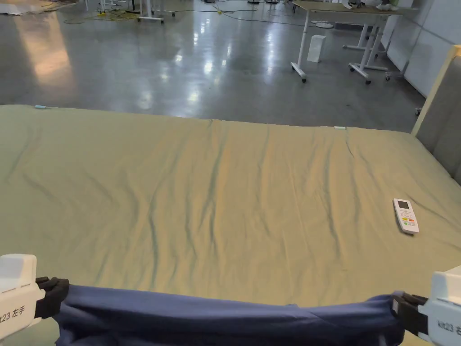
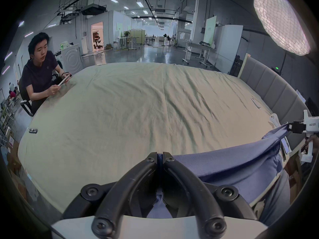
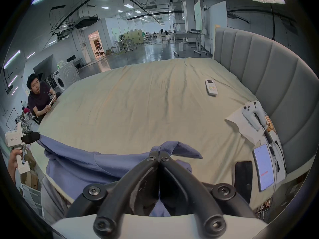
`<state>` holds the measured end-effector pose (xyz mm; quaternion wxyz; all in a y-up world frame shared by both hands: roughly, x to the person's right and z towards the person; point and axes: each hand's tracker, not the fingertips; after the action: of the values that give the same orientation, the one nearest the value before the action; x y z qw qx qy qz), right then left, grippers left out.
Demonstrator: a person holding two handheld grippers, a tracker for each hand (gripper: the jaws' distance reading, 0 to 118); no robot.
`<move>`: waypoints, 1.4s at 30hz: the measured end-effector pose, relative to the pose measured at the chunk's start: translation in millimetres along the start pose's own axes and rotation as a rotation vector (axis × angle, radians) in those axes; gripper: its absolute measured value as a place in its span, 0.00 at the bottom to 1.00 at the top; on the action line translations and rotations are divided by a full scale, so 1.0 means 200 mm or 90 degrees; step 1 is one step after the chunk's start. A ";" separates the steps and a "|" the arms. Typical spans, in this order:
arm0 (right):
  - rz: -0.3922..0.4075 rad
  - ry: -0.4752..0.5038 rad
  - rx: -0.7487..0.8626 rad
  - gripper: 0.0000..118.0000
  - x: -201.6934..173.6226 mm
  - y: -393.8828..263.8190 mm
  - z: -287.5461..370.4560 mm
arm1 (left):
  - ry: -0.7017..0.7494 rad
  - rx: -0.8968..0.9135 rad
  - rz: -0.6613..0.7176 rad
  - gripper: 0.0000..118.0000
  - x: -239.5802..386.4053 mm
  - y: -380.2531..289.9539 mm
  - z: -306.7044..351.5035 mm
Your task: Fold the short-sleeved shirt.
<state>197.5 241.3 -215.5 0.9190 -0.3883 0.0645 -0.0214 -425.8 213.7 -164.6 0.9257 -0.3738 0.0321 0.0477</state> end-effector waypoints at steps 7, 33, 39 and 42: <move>0.022 -0.007 -0.091 0.00 0.01 -0.33 0.10 | -0.014 -0.055 0.011 0.04 -0.10 -0.28 0.05; 0.096 -0.104 0.019 0.69 -0.22 -0.35 0.04 | 0.042 -0.049 -0.007 0.59 0.13 -0.34 -0.03; 0.082 -0.084 0.279 0.70 -0.40 -0.16 0.06 | 0.061 0.145 -0.030 0.59 0.32 -0.12 -0.01; 0.065 -0.088 0.381 0.70 -0.51 -0.10 0.06 | 0.085 0.244 -0.043 0.59 0.44 -0.02 0.04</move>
<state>98.6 245.2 -182.9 0.9946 -0.0974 0.0121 0.0335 -338.3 221.4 -164.5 0.9768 -0.1943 0.0892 -0.0155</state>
